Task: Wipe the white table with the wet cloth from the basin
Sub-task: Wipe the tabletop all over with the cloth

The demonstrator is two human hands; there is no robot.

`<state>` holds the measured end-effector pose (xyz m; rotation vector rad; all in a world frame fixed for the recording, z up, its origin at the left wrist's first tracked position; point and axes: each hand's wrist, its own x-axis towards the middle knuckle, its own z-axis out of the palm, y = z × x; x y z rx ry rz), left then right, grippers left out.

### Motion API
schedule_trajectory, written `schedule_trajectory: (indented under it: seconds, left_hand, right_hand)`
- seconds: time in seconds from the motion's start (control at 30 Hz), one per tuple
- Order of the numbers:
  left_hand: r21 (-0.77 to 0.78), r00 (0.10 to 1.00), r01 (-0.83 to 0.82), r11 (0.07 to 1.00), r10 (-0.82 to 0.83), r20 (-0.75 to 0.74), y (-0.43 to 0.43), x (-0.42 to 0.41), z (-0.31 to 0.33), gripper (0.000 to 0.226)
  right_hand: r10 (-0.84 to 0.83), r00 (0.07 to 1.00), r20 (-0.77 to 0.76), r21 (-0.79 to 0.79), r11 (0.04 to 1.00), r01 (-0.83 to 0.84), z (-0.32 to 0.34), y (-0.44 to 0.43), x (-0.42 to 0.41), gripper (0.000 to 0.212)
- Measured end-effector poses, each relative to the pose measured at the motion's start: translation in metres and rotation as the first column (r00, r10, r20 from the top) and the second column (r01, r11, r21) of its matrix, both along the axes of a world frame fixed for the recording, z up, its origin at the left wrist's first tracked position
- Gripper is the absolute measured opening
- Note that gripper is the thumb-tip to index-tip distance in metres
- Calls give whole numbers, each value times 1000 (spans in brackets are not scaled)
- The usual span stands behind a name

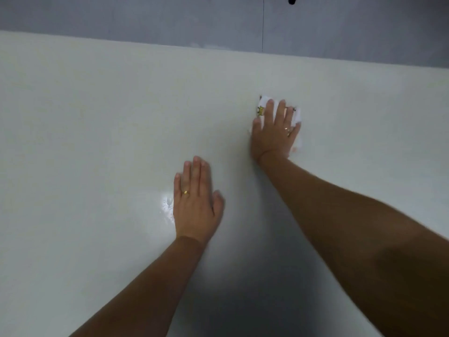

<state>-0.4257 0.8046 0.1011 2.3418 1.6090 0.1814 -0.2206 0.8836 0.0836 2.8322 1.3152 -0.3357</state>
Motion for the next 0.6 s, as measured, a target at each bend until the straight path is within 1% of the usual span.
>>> schedule_trajectory:
  seconds: [0.03, 0.07, 0.1, 0.13, 0.17, 0.2, 0.23, 0.27, 0.3, 0.33, 0.37, 0.4, 0.43, 0.47, 0.5, 0.53, 0.57, 0.6]
  left_hand:
    - [4, 1000, 13, 1000, -13, 1, 11, 12, 1, 65]
    - [-2, 1000, 22, 1000, -22, -9, 19, 22, 0, 65]
    - [-21, 999, 28, 999, -29, -30, 24, 29, -2, 65]
    - [-40, 998, 33, 999, -35, -56, 27, 33, -5, 65]
    - [-52, 996, 32, 998, -37, -79, 27, 34, -10, 65]
    - [-54, 995, 28, 998, -33, -94, 27, 34, -13, 65]
    - [-48, 995, 24, 999, -29, -96, 26, 33, -15, 66]
    - [-39, 996, 21, 999, -24, -86, 25, 33, -16, 66]
    - [-29, 997, 18, 999, -20, -74, 26, 34, -17, 66]
    - [-21, 997, 15, 1000, -17, -71, 26, 34, -18, 67]
    - [-15, 997, 14, 1000, -15, -73, 26, 35, -19, 67]
    - [-13, 997, 13, 1000, -14, -78, 26, 35, -20, 67]
    - [-15, 997, 12, 1000, -13, -80, 27, 35, -21, 67]
    - [-20, 997, 12, 1000, -13, -81, 27, 35, -21, 67]
    - [-26, 996, 12, 1000, -14, -84, 26, 35, -21, 67]
    - [-30, 995, 12, 999, -15, -96, 26, 35, -21, 67]
    - [-35, 993, 11, 999, -15, -115, 26, 36, -21, 66]
    - [-39, 991, 6, 999, -11, -131, 26, 36, -21, 66]
  right_hand:
    - [-10, 1000, 2, -1, 1000, 10, -1, 6, -17, 59]
    - [61, 998, 8, 9, 998, -61, -2, 10, -33, 60]
    - [195, 981, 12, 25, 980, -195, -3, 10, -46, 60]
    - [356, 935, 6, 40, 934, -355, -1, 8, -52, 59]
    - [501, 865, 1, 54, 864, -500, 1, 7, -46, 58]
    - [611, 792, 12, 60, 790, -610, 3, 8, -31, 57]
    - [669, 742, 39, 45, 741, -670, 3, 11, -13, 57]
    - [671, 738, 67, 14, 739, -673, 2, 14, 5, 56]
    - [616, 784, 79, -9, 787, -618, 1, 19, 22, 56]
    - [508, 858, 74, -15, 861, -508, 0, 25, 35, 56]
    - [364, 929, 61, -2, 931, -365, -1, 32, 41, 56]
    - [222, 974, 52, 19, 975, -224, -2, 39, 40, 56]
    - [110, 993, 46, 34, 993, -112, -3, 48, 30, 56]
    - [59, 997, 43, 30, 998, -60, -2, 56, 15, 57]
    - [92, 995, 40, 23, 995, -93, -2, 62, -2, 59]
    - [203, 979, 38, 22, 979, -204, -3, 67, -20, 60]
    - [354, 935, 35, 27, 935, -355, -2, 69, -36, 61]
    - [499, 866, 25, 33, 866, -500, -1, 68, -46, 61]
